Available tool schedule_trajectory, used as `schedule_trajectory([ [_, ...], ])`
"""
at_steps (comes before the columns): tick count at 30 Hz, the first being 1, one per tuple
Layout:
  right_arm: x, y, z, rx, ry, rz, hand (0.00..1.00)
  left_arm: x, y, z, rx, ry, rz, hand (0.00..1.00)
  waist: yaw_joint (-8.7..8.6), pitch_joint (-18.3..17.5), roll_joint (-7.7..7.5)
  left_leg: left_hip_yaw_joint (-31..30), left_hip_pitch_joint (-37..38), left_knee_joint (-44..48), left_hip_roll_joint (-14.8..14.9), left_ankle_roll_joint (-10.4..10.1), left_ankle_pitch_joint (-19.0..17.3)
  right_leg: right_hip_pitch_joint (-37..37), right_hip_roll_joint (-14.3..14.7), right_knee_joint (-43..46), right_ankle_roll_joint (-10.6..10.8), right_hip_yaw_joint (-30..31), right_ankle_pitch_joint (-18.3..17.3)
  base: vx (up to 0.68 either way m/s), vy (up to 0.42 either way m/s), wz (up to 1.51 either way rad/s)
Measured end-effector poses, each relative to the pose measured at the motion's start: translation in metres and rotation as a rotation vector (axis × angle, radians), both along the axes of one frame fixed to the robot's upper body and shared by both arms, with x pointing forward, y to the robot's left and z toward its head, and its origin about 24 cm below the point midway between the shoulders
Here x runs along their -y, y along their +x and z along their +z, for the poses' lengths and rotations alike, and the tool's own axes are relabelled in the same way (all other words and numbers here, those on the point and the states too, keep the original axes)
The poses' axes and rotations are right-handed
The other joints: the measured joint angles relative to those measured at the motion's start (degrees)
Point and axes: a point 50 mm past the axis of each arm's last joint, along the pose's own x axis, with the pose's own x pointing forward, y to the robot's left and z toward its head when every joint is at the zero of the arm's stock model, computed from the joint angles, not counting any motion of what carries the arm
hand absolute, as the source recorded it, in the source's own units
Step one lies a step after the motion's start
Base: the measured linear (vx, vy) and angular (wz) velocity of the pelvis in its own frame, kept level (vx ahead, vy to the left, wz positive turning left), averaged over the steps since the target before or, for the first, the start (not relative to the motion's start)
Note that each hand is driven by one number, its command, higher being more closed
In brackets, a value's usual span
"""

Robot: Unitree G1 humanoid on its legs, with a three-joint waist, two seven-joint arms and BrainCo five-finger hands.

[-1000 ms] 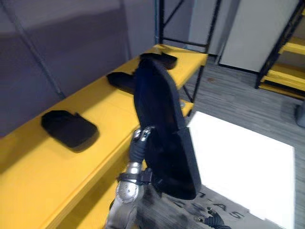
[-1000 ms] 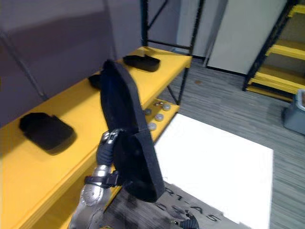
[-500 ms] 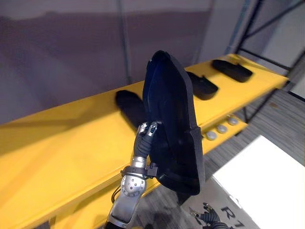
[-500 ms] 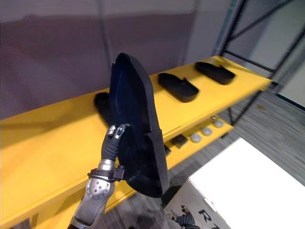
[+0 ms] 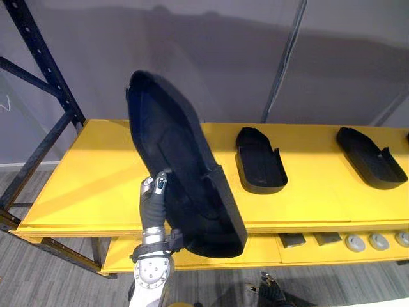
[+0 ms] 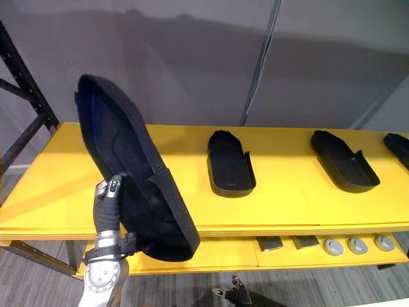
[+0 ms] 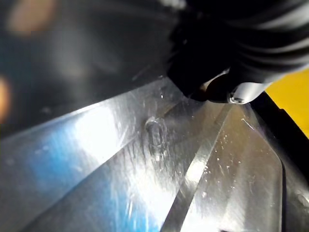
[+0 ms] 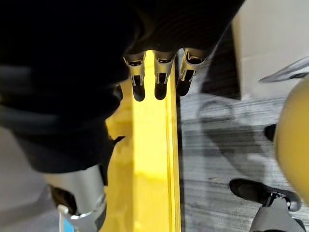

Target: Walk over and take plastic housings, then place them on the shelf

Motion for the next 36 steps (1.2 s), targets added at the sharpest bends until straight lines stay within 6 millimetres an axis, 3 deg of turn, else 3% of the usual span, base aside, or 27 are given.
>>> schedule_trajectory([
  [1,0.0,0.0,0.0,0.0,-0.003,0.003,0.0,-0.001,-0.001,-0.001,-0.004,0.0,0.006,1.0,0.01,0.05,-0.02,-0.24,-0.46,-0.43,-0.19,-0.41,0.08,-0.12,-0.28,-0.01,0.0,-0.8,0.0,-0.11,0.003,0.48],
  [2,0.0,0.001,0.0,0.002,-0.002,0.005,0.0,-0.006,-0.002,-0.001,-0.006,0.001,0.028,1.0,0.24,0.3,-0.33,1.63,-0.88,-0.61,0.26,-0.91,-2.39,-0.4,-1.03,-0.24,-0.1,-1.11,0.07,-0.12,-0.035,0.37],
  [3,-0.002,0.005,0.002,0.015,-0.002,0.007,0.0,-0.011,-0.002,0.0,-0.001,0.007,0.052,1.0,-0.28,1.19,-1.22,9.56,-4.11,6.19,3.83,-2.28,-4.98,-0.61,-2.03,-1.05,-0.21,-2.19,0.15,-0.12,-0.07,0.44],
  [4,0.0,0.01,0.003,0.025,-0.014,0.027,0.0,-0.016,-0.002,0.0,-0.002,0.007,0.078,1.0,-0.9,1.88,-0.57,14.79,-7.1,14.97,10.23,-3.61,-7.04,-1.22,-2.22,-0.06,-0.2,-2.89,0.16,-0.08,-0.062,0.38],
  [5,0.001,0.007,0.002,0.014,-0.02,0.032,0.0,-0.017,-0.003,-0.002,-0.01,0.01,0.084,1.0,-1.1,1.95,-0.68,16.32,-7.68,17.22,13.39,-3.98,-7.32,-1.96,-2.56,0.19,-0.21,-2.98,0.15,-0.07,0.066,0.17],
  [6,0.004,0.004,0.0,-0.003,-0.033,0.038,0.0,-0.019,-0.003,-0.006,-0.028,0.012,0.091,1.0,-1.3,1.88,-0.72,17.63,-7.31,18.39,18.31,-4.17,-7.4,-2.3,-3.71,0.26,-0.14,-2.73,0.12,-0.05,0.152,0.01],
  [7,0.007,0.003,-0.001,-0.007,-0.048,0.043,0.0,-0.018,-0.003,-0.008,-0.036,0.012,0.09,1.0,-1.57,1.77,-0.59,17.56,-6.93,18.04,20.23,-4.33,-7.38,-2.39,-4.33,0.1,0.2,-2.64,0.14,-0.04,0.265,-0.02],
  [9,0.023,0.0,-0.002,-0.031,-0.095,0.045,0.0,-0.015,-0.001,-0.016,-0.063,0.01,0.076,1.0,-2.97,0.65,1.36,16.39,-3.7,8.95,25.3,-6.85,-4.74,-3.26,-6.3,-0.61,3.64,-1.94,1.45,0.03,0.388,-0.01],
  [10,0.027,0.001,-0.001,-0.03,-0.107,0.047,0.0,-0.014,-0.001,-0.018,-0.073,0.008,0.072,1.0,-3.59,0.0,2.42,15.91,-2.34,5.02,25.67,-6.56,-1.03,-3.68,-6.53,-1.02,4.9,-1.98,2.17,0.1,0.617,0.05],
  [11,0.029,0.003,-0.003,-0.044,-0.11,0.044,0.0,-0.015,0.003,-0.022,-0.086,0.021,0.067,1.0,-5.01,-0.51,2.21,15.96,-1.52,1.27,23.15,-14.65,-0.69,-3.9,-8.91,-3.2,6.73,-2.08,4.37,0.08,0.523,0.06],
  [14,0.013,0.001,-0.005,-0.048,-0.065,0.033,0.0,-0.015,0.007,-0.03,-0.117,0.045,0.054,1.0,-5.36,-0.45,0.48,15.73,-2.24,2.2,19.56,-12.5,-1.61,-2.3,-11.78,-6.77,6.81,-4.94,12.51,0.04,0.423,0.18],
  [17,0.013,0.001,-0.005,-0.045,-0.064,0.033,0.0,-0.008,0.01,-0.028,-0.104,0.066,0.003,1.0,-5.12,-0.06,0.42,14.64,-3.23,5.91,18.58,-10.9,-4.09,-2.16,-13.22,-5.04,6.77,-4.98,15.11,0.0,0.234,0.17],
  [19,0.011,0.004,-0.003,-0.031,-0.059,0.036,0.0,-0.006,0.012,-0.027,-0.098,0.068,-0.012,1.0,-3.61,0.21,0.33,16.78,-2.98,8.02,18.72,-10.37,-5.35,-4.6,-13.7,-0.93,5.52,-3.56,15.93,-0.03,0.217,-0.39],
  [20,0.01,0.007,-0.002,-0.019,-0.056,0.038,0.0,-0.005,0.011,-0.026,-0.097,0.066,-0.014,1.0,-3.65,0.33,0.24,17.97,-2.63,8.36,18.62,-10.14,-5.44,-6.12,-14.07,1.2,4.41,-2.41,16.73,-0.06,0.228,-0.51],
  [21,0.009,0.008,0.0,-0.002,-0.053,0.034,0.0,-0.003,0.011,-0.026,-0.094,0.051,-0.019,1.0,-4.13,0.58,0.24,20.06,-0.18,6.08,17.72,-8.51,-5.71,-8.35,-14.41,4.61,3.04,-0.45,16.97,-0.09,0.223,-0.51],
  [22,0.006,0.014,0.003,0.022,-0.043,0.036,0.0,-0.003,0.012,-0.025,-0.091,0.043,-0.011,1.0,-4.41,1.31,0.83,20.52,0.87,5.37,18.12,-7.95,-5.78,-10.56,-11.58,12.21,6.73,4.36,8.98,-0.11,0.172,-0.34],
  [23,0.006,0.015,0.004,0.03,-0.041,0.036,0.0,-0.003,0.012,-0.025,-0.091,0.043,-0.01,1.0,-4.63,1.29,0.74,20.43,0.91,5.21,18.21,-7.83,-5.69,-10.95,-10.32,13.93,6.84,5.52,6.87,-0.11,0.021,0.03],
  [24,0.004,0.013,0.005,0.037,-0.035,0.032,0.0,-0.002,0.013,-0.024,-0.085,0.037,-0.012,1.0,-5.04,1.3,0.05,19.93,1.61,4.27,17.53,-7.31,-5.51,-11.59,-5.39,18.09,5.5,7.8,1.0,-0.09,-0.054,0.2],
  [25,0.004,0.009,0.003,0.022,-0.033,0.032,0.0,-0.001,0.013,-0.024,-0.087,0.025,-0.008,1.0,-4.32,0.84,-0.76,20.15,1.71,3.43,15.56,-7.08,-5.35,-11.39,-3.31,17.67,2.87,6.53,-2.81,-0.06,-0.067,0.16],
  [26,0.005,0.007,0.002,0.015,-0.036,0.036,0.0,0.0,0.013,-0.024,-0.09,0.015,-0.003,1.0,-4.09,0.85,-0.76,20.32,1.58,3.4,14.73,-7.11,-5.38,-10.9,-3.63,16.23,0.99,5.66,-4.24,-0.01,-0.052,0.04],
  [27,0.005,0.006,0.002,0.011,-0.038,0.035,0.0,0.0,0.012,-0.025,-0.095,0.009,0.003,1.0,-4.06,0.7,-0.92,20.28,1.4,3.55,13.78,-7.6,-5.68,-9.49,-4.25,13.0,0.78,5.89,-5.65,0.02,-0.047,0.15],
  [28,0.01,0.009,0.003,0.021,-0.051,0.037,0.0,0.0,0.012,-0.027,-0.109,0.014,-0.001,1.0,-4.27,1.03,0.33,19.42,0.65,3.91,14.39,-7.28,-5.03,-8.21,-3.41,10.58,1.05,5.28,-5.01,0.02,-0.044,0.18],
  [29,0.01,0.01,0.004,0.024,-0.049,0.036,0.0,0.0,0.012,-0.027,-0.113,0.019,-0.004,1.0,-4.19,0.95,0.59,19.43,0.68,4.47,14.67,-7.84,-4.75,-7.93,-3.2,10.4,0.98,5.06,-4.8,0.03,-0.041,0.13],
  [33,-0.001,0.007,0.002,0.02,-0.018,0.009,0.0,-0.002,0.01,-0.02,-0.09,0.032,0.003,1.0,-3.89,0.22,-0.16,20.43,2.59,4.0,16.7,-8.36,-4.77,-5.36,-1.01,7.52,-0.32,5.48,-3.59,0.07,-0.048,-0.14],
  [36,0.001,0.005,0.002,0.015,-0.021,-0.008,0.0,-0.002,0.01,-0.02,-0.091,0.033,0.0,1.0,-3.93,-0.51,0.06,21.46,4.12,1.63,16.79,-8.99,-4.17,-3.85,-0.52,3.91,-0.02,6.02,-1.73,0.06,0.019,-0.2],
])
